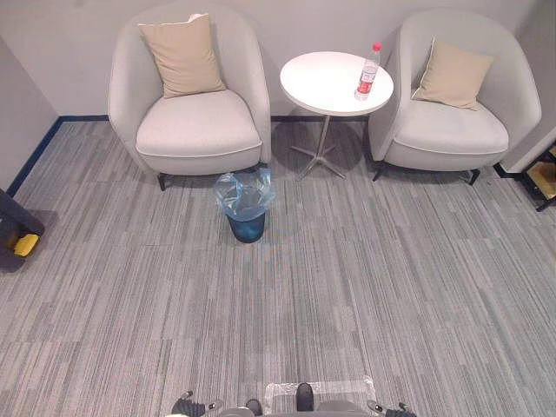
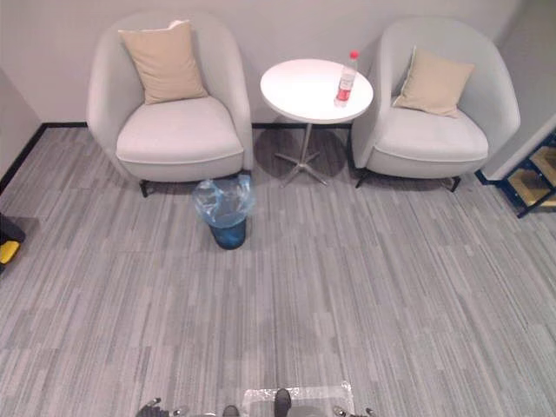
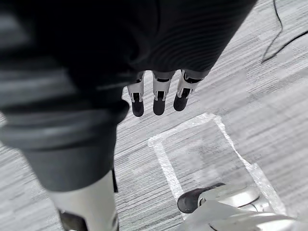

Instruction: Gather rubbish on tea table into small bin, then transfer packed bag to large trash can.

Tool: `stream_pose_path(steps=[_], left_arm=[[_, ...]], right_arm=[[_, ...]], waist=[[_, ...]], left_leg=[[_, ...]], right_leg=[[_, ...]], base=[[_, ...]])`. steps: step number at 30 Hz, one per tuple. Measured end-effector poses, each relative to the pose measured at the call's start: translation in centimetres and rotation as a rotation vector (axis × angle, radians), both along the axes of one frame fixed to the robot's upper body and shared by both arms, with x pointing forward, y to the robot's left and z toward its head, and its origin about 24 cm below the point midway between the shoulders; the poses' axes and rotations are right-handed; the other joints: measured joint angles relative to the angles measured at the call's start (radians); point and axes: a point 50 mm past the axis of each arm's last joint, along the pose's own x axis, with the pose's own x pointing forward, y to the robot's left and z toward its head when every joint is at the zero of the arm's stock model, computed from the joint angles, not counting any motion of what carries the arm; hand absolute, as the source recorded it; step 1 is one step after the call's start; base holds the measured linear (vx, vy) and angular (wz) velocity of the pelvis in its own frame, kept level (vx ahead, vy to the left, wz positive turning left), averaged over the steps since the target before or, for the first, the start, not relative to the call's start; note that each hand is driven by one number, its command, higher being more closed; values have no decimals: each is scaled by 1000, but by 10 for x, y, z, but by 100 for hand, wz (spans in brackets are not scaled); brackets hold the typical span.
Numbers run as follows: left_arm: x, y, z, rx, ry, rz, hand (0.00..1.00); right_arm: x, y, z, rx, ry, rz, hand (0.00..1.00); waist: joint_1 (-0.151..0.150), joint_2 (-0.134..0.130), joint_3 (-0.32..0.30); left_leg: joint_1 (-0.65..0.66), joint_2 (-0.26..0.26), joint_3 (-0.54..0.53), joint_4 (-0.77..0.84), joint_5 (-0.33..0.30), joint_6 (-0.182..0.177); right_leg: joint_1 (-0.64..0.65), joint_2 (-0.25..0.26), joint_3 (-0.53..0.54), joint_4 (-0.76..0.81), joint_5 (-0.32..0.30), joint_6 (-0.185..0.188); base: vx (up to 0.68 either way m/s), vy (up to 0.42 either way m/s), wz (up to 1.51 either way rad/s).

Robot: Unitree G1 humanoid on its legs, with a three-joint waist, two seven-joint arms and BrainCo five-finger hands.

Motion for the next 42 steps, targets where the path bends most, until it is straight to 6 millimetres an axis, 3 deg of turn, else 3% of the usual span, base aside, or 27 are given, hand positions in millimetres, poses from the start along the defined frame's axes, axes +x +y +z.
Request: stream_pose_path(steps=[1,3,5,6,10,13,14,15,16,17,18,20,21,22,23,24,25,26,28,29,31,32,33,35,36,39,42], left_arm=[[0,1,1,-3,-9,21,0],[4,4,3,-9,-40,72,0],[4,0,4,-27,-70,134,0],[3,-2,4,-31,-83,146,0],[10,-3,7,-30,-119,144,0],[13,-3,8,-28,-130,141,0],[13,-5,8,-29,-129,137,0],[11,-8,6,-34,-119,129,0],[6,-7,5,-33,-103,135,0],[5,1,7,-12,-106,135,0],[7,3,7,-7,-111,133,0],[7,6,8,-2,-113,136,0],[7,5,8,-2,-109,122,0],[7,4,8,-4,-107,114,0],[10,1,8,-8,-113,95,0],[17,-4,9,-20,-131,78,0],[25,-5,11,-25,-153,66,0],[28,-7,12,-32,-164,58,0],[33,-13,12,-51,-176,39,0],[33,-15,12,-57,-172,32,0],[34,-15,12,-62,-168,18,0],[34,-15,11,-65,-162,16,0],[36,-21,9,-80,-155,18,0],[35,-39,7,-123,-156,21,0],[37,-46,7,-140,-166,27,0],[44,-39,11,-133,-207,86,0],[51,-35,16,-125,-251,97,0]], right_arm=[[0,1,0,5,-3,-16,0],[1,1,0,13,-17,-52,0],[6,-4,4,-1,-57,-73,0],[9,-6,5,-10,-79,-76,0],[10,-7,6,-16,-82,-95,0],[13,-6,6,-22,-84,-87,0],[16,-7,7,-25,-89,-85,0],[17,-10,8,-32,-91,-84,0],[17,-8,7,-29,-87,-79,0],[14,-1,6,-11,-83,-78,0],[16,7,5,8,-87,-76,0],[30,14,8,25,-137,-55,0],[50,21,17,20,-202,46,0],[62,23,23,11,-245,90,0],[87,27,38,9,-371,149,0],[109,31,55,-8,-518,177,0],[117,35,61,-12,-577,165,0],[113,35,57,-16,-557,154,0],[90,29,33,3,-364,120,0],[80,27,25,54,-314,69,0],[88,25,29,92,-368,26,0],[88,28,30,104,-384,24,0],[90,26,31,99,-391,41,0],[91,23,32,87,-411,46,0],[93,23,34,82,-423,44,0],[91,29,32,97,-421,35,0],[93,33,35,100,-440,23,0]], waist=[[2,0,4],[7,-8,15],[13,15,29],[13,23,29],[16,27,31],[20,24,31],[26,28,28],[33,40,23],[48,44,11],[55,5,-12],[57,-10,-17],[60,-24,-11],[57,-24,-9],[55,-21,-9],[54,-10,-5],[49,-2,0],[51,0,-1],[49,10,6],[47,9,5],[43,10,7],[31,0,9],[23,-19,7],[14,8,18],[14,59,13],[12,75,18],[15,74,46],[25,45,64]], left_leg=[[-37,19,12,92,-21,-16],[-133,57,57,337,-23,-16],[-231,111,69,586,9,21],[-269,129,64,682,-14,31],[-354,125,41,650,-46,4],[-398,48,13,439,-28,7],[-391,12,-24,308,15,0],[-387,8,-52,244,25,7],[-382,4,-49,251,69,51],[-378,-15,-6,262,30,61],[-366,-23,10,262,9,61],[-290,-44,41,252,-20,96],[-218,-61,57,222,-35,104],[-194,-65,57,205,-35,104],[-148,-66,66,178,-35,104],[-96,-57,95,139,-36,104],[-68,-55,100,120,-37,103],[-29,-47,100,94,-41,95],[31,-24,95,61,-44,89],[43,-15,88,57,-51,76],[60,-12,86,54,-69,46],[79,-25,79,52,-80,28],[103,-9,56,50,-92,11],[101,42,26,81,-89,-2],[46,75,6,205,-92,-7],[-155,185,-49,694,-28,-23],[-250,203,-22,763,-61,-19]], right_leg=[[4,4,-6,11,-20,-17],[6,4,10,45,-44,-29],[13,17,45,96,-79,-51],[28,17,76,121,-96,-69],[60,-4,148,121,-118,-61],[95,-41,202,94,-157,-40],[93,-53,228,96,-182,-23],[95,-49,250,101,-201,-9],[96,-53,279,134,-237,13],[78,-85,279,195,-256,38],[46,-98,266,265,-260,47],[-48,-128,228,532,-247,155],[-136,-157,184,764,-237,230],[-165,-168,159,820,-237,229],[-213,-192,102,885,-236,208],[-263,-222,18,914,-242,156],[-286,-247,-44,913,-250,125],[-298,-269,-119,882,-260,109],[-315,-269,-197,730,-251,102],[-337,-266,-224,639,-216,92],[-375,-241,-241,439,-69,59],[-375,-227,-226,357,54,21],[-365,-209,-225,386,50,-5],[-348,-163,-235,370,-2,-13],[-327,-136,-244,350,-24,-25],[-200,-79,-271,296,-69,-55],[-108,-74,-275,274,-110,-64]], base=[[13,-105,8],[49,-122,-18],[118,-40,-50],[209,7,-51],[276,80,-63],[321,203,-52],[282,214,-60],[381,305,-89],[557,365,-84],[576,351,-79],[598,316,-72],[441,231,-58],[395,179,-34],[384,157,-42],[288,99,-46],[324,104,-40],[388,78,-10],[383,8,22],[333,-63,24],[320,-120,-1],[338,-167,-12],[357,-225,-7],[344,-223,-7],[343,-253,-9],[352,-281,3],[357,-254,9],[262,-134,-6]])
